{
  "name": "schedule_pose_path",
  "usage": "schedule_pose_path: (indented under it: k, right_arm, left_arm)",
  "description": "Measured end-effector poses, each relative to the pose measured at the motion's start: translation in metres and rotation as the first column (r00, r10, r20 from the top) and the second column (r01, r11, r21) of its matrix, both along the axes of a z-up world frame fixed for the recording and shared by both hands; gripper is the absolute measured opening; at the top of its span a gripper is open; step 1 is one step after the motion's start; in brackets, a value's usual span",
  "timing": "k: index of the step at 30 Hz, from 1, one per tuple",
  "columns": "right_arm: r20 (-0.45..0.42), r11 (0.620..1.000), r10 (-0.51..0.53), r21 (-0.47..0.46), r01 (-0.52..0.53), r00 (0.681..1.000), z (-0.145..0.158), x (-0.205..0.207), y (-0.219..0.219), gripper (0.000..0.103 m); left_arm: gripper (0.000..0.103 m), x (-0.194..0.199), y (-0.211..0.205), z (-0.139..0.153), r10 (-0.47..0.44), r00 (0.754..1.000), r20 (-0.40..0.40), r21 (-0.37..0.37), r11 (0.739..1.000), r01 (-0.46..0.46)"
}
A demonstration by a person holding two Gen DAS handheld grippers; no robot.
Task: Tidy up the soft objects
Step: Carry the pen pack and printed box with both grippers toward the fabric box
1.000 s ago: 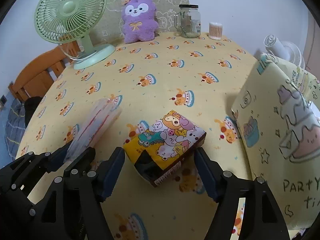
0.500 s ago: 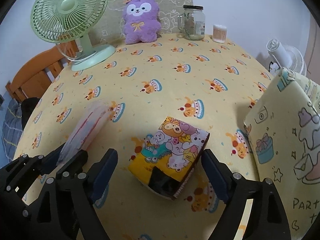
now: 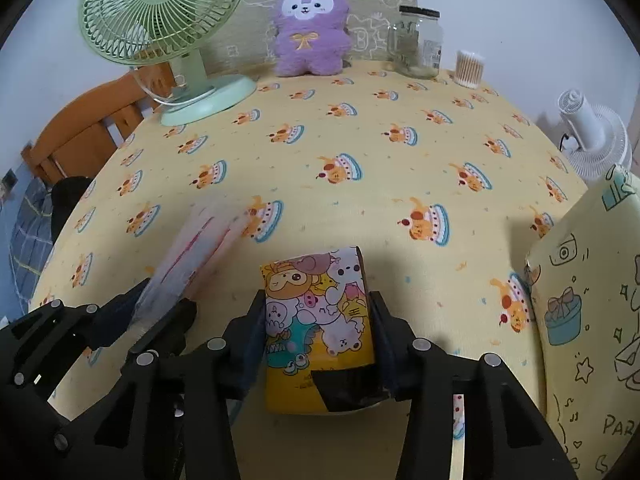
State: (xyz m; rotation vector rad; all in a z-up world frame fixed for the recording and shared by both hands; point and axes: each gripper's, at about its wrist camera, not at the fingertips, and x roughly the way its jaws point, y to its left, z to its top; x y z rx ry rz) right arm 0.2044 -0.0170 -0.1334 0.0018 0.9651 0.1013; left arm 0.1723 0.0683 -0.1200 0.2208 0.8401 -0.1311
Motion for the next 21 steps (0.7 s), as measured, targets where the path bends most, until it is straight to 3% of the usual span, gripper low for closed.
schedule_pose_path:
  k: [21]
  right_arm:
    - [0.104,1.0,-0.007,-0.008,0.007,0.995,0.037,-0.041,-0.021,0.047]
  left_arm:
    - [0.019,-0.035,-0.02,0.03,0.034,0.997,0.066,-0.061,0.998,-0.03]
